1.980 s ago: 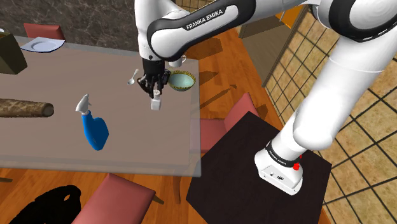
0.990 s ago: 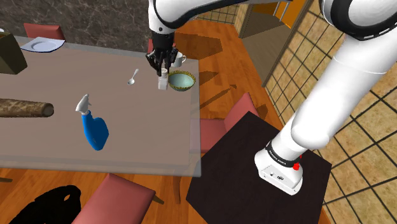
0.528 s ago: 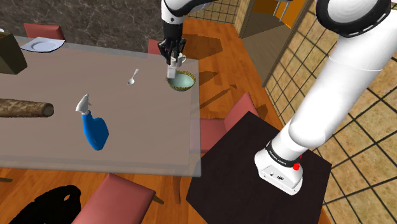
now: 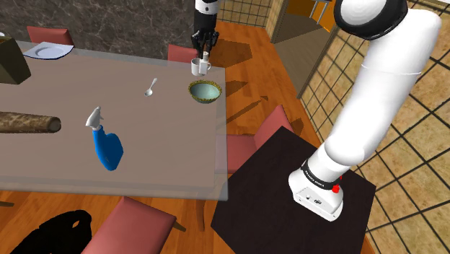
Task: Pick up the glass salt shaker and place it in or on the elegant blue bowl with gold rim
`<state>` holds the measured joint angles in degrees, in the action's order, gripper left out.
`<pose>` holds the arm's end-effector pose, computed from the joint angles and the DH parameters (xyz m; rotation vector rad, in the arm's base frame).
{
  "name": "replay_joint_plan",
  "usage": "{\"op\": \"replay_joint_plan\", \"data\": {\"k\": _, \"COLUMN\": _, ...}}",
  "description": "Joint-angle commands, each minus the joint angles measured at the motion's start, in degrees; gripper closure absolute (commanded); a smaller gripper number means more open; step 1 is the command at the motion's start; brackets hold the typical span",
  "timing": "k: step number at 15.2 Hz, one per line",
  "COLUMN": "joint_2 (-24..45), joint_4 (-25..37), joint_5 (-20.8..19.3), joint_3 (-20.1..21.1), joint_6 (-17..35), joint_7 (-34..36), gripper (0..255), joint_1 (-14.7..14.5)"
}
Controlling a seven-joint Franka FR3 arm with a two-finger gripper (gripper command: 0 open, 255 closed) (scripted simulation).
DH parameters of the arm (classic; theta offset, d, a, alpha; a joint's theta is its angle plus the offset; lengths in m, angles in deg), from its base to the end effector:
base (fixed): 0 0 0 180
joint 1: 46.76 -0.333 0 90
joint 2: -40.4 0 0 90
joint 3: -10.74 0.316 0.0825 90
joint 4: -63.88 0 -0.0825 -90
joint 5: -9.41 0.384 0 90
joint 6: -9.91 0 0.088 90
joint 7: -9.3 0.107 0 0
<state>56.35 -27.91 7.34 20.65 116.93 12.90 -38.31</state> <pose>0.6432 0.0029 0.4699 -3.1287 0.0516 0.0139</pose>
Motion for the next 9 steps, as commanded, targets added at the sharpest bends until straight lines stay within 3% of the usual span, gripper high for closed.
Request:
{"op": "replay_joint_plan", "data": {"k": 1, "joint_2": 2.08, "joint_4": 3.58, "joint_5": -0.10, "joint_3": -0.89, "joint_6": -1.51, "joint_7": -2.40, "gripper": 255, "joint_1": 1.36}}
{"op": "replay_joint_plan", "data": {"k": 9, "joint_2": 3.62, "joint_4": 0.58, "joint_5": -0.30, "joint_3": -1.20, "joint_6": 3.02, "joint_7": -2.97, "gripper": 255, "joint_1": 1.80}}
